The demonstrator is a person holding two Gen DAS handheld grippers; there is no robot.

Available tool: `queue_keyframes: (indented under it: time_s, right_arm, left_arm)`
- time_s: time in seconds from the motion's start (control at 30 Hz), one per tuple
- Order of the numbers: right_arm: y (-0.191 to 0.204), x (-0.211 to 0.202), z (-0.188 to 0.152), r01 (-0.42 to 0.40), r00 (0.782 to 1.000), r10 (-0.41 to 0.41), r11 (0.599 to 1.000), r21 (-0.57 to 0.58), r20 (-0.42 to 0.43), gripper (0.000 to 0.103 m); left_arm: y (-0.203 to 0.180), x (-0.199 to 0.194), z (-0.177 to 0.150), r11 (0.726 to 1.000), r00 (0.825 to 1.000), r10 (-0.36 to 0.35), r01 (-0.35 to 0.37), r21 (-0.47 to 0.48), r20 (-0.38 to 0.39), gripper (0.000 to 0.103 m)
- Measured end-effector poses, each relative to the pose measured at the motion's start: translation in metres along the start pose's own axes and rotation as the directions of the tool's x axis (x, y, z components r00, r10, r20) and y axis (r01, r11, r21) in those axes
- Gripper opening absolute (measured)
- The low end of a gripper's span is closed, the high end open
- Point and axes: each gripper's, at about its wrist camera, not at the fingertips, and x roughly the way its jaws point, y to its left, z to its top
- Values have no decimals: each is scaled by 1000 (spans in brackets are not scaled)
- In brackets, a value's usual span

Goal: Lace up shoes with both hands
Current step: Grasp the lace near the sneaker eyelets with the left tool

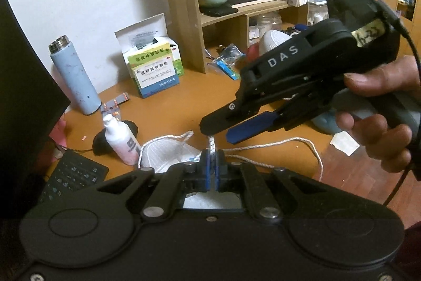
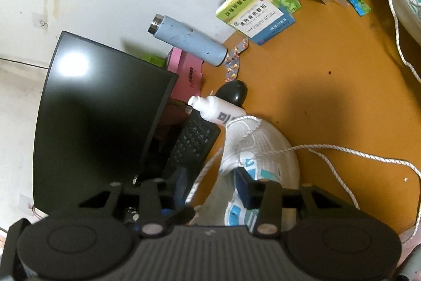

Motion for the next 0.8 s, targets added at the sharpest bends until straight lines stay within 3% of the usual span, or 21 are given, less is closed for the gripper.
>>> queue_keyframes:
  time_s: [0.33, 0.6, 0.8]
  right_arm:
    - [0, 1, -8, -14, 1000, 14, 1000, 0, -11, 29]
    - [6, 3, -8, -33, 999, 32, 999, -44, -21, 9]
    - [6, 6, -8, -37, 999, 35, 998, -58, -38, 9]
  left_arm:
    - [-3, -1, -7, 1000, 1000, -8, 8, 11, -9, 1]
    - [-1, 4, -11, 1000, 1000, -13, 13, 5, -26, 1]
    - [0, 5, -11, 1000, 1000, -14, 14, 11, -28, 1]
